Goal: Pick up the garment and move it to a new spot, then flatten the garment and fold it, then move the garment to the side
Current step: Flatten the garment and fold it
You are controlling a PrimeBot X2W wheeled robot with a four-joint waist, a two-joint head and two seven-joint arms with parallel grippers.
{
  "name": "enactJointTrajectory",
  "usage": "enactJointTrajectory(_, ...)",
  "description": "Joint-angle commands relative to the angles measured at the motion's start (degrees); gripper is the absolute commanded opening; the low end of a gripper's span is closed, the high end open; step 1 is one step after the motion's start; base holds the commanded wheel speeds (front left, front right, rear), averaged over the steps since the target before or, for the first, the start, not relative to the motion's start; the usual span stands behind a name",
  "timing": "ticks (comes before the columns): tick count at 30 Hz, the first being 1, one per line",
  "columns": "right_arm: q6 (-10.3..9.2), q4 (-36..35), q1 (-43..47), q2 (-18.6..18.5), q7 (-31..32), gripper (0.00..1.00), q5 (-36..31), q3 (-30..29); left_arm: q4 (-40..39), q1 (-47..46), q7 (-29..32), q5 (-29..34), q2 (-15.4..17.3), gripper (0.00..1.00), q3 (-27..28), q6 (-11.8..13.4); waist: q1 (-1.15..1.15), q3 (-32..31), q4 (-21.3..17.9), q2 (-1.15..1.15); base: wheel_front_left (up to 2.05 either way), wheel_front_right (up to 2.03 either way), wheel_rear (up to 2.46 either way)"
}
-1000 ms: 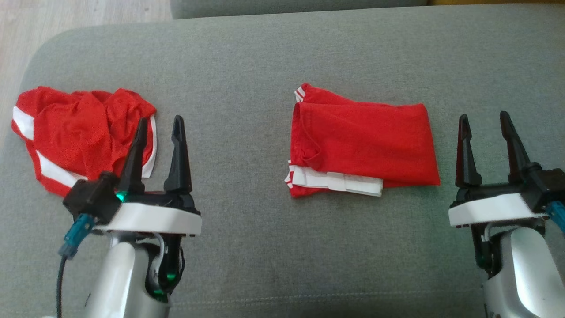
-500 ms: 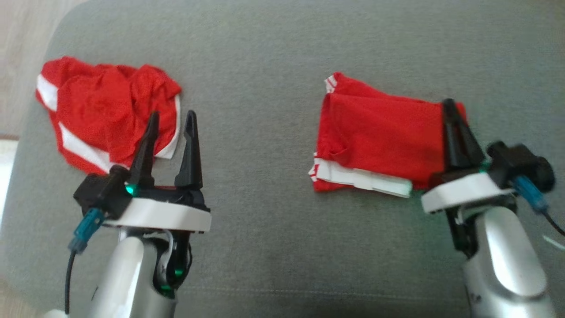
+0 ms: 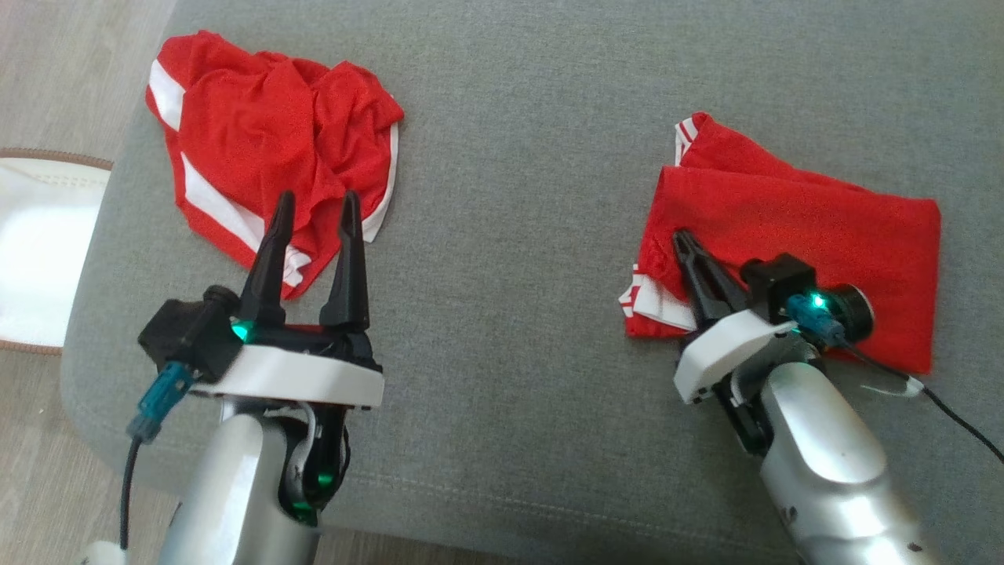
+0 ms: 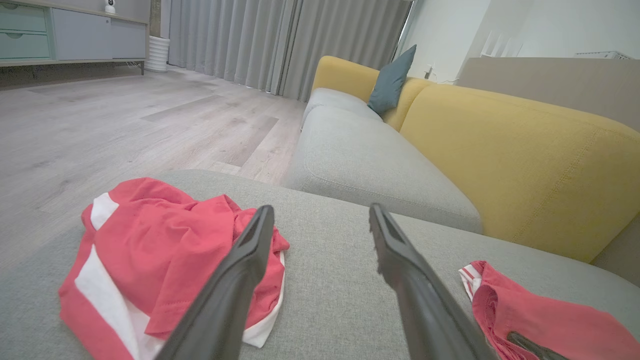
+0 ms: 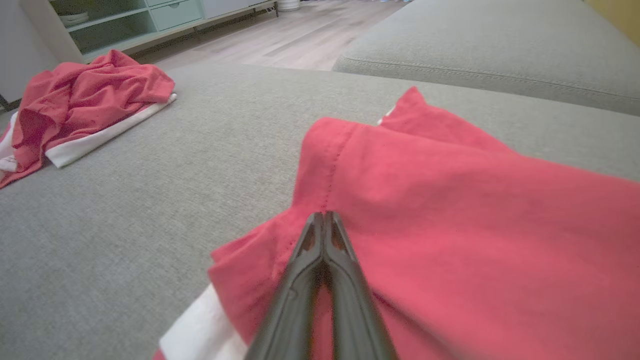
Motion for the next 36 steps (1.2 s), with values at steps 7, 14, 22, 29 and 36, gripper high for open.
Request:
enactJointTrajectory(7,0.37,0.56,-2.70,0.20,-2.15,0.00,6.09,8.81,-1.53,-2.45,-0.29,-0.70,0.60,1.00,1.33,0.46,-0.01,-0.09,-0.35,0.00,0.00,0.00,0.00)
enactJointTrajectory(14,0.37,1.20,-4.40,0.20,-2.89,0.00,9.17,12.26,-1.31,-2.13,-0.29,-0.52,0.60,1.00,1.93,0.49,-0.01,-0.92,-2.69,0.00,0.00,0.00,0.00)
enactJointTrajectory(22,0.37,-4.05,-4.10,0.20,-3.64,0.00,7.52,3.99,-1.61,-1.96,-0.29,0.16,0.60,1.00,3.50,-0.21,-0.01,-3.52,-7.67,0.00,0.00,0.00,0.00)
enactJointTrajectory(29,0.37,-12.81,0.72,-0.31,-3.61,0.00,0.95,-8.84,-1.99,-1.41,-0.29,0.49,0.60,1.00,3.93,-0.40,-0.01,-5.60,-11.78,0.00,0.00,0.00,0.00)
enactJointTrajectory(36,0.37,-20.03,5.86,-0.14,-3.16,1.00,-2.74,-16.28,-1.62,-0.85,-0.29,0.75,0.60,1.00,3.31,-0.51,-0.01,-6.73,-13.14,0.00,0.00,0.00,0.00)
